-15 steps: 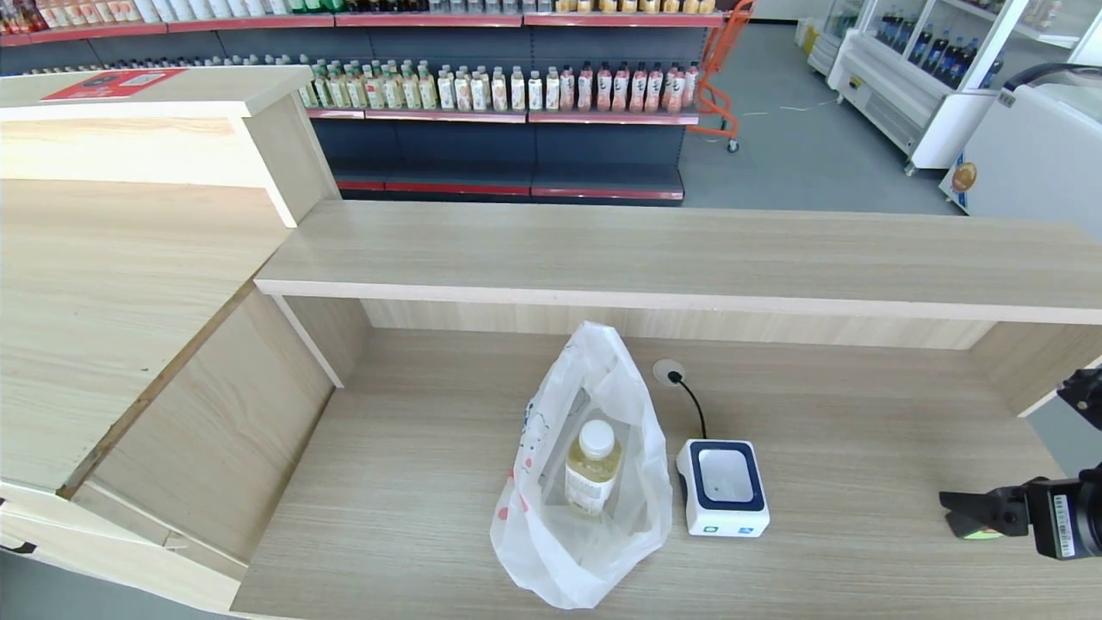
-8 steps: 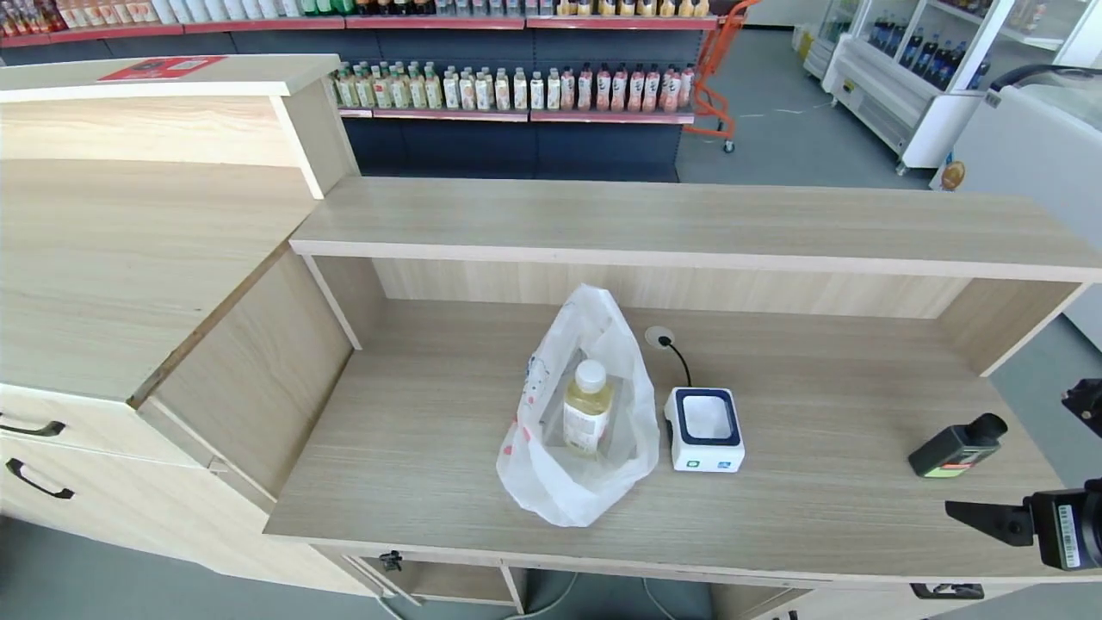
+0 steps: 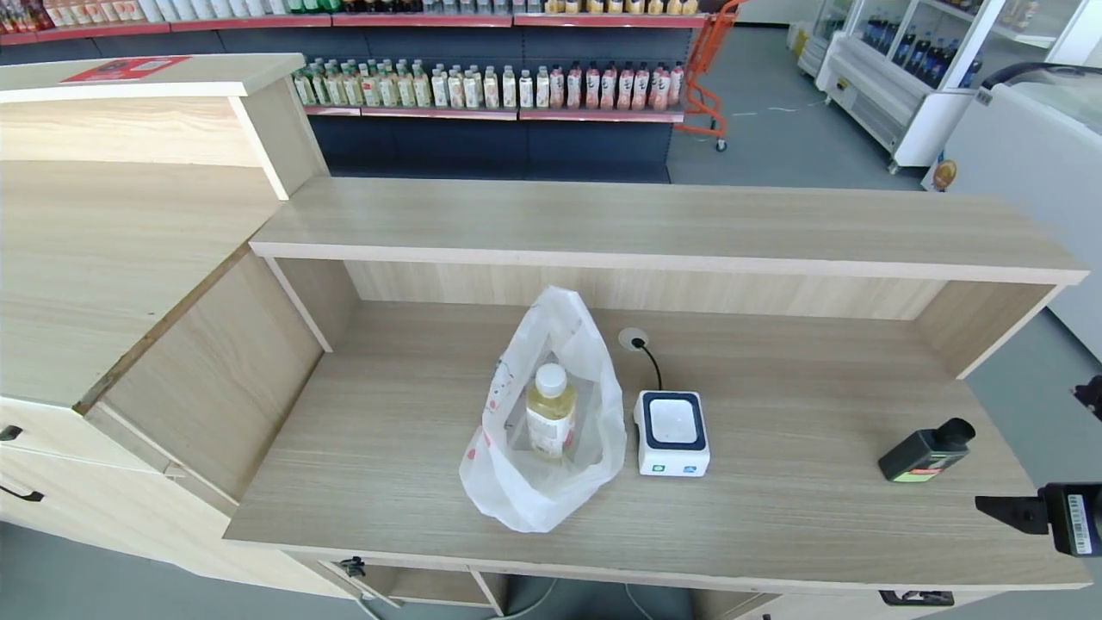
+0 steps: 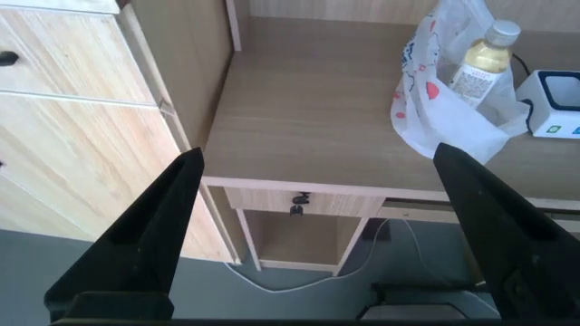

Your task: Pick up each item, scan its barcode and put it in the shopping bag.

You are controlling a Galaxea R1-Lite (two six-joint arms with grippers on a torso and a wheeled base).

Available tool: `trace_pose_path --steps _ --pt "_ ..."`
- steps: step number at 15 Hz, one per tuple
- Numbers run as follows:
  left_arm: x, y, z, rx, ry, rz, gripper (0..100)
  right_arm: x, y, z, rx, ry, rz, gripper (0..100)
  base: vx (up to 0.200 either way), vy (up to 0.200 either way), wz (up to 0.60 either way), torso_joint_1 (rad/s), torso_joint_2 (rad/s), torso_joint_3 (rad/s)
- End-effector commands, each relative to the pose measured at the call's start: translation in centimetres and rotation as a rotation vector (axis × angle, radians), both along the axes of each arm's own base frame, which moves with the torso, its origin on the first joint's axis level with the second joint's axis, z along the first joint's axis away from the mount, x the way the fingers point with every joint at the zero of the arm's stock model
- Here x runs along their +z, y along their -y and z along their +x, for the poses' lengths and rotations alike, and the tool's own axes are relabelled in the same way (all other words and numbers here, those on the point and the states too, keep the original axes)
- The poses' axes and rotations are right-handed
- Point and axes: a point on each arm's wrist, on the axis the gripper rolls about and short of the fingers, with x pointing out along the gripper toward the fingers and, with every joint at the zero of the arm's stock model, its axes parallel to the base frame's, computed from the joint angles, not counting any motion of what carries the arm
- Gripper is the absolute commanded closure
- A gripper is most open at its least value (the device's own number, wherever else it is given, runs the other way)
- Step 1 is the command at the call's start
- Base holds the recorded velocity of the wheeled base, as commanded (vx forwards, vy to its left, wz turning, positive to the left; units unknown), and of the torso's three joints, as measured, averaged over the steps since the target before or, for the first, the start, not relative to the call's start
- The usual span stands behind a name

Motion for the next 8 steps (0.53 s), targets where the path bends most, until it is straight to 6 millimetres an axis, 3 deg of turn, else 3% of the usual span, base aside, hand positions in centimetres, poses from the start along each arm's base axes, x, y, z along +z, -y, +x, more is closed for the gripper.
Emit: trace_pose_path --steps 1,4,8 --pt "0.0 0.0 0.0 0.000 0.001 -0.001 0 -0.4 0.2 0.4 -0.002 -0.028 -0.011 0 0.000 -0.200 0.00 -0.002 0.01 0.002" --pt "0.0 0.0 0.0 0.000 0.001 -0.001 0 -0.7 0.5 0.6 -0.005 -0.059 -0.056 0 0.000 -0.200 0.00 0.004 0.00 0.002" --pt "0.0 0.0 0.0 0.000 0.001 -0.001 0 -1.4 2.4 1.0 0.034 -0.148 -0.183 0 0.000 -0.200 0.00 0.004 0.00 0.004"
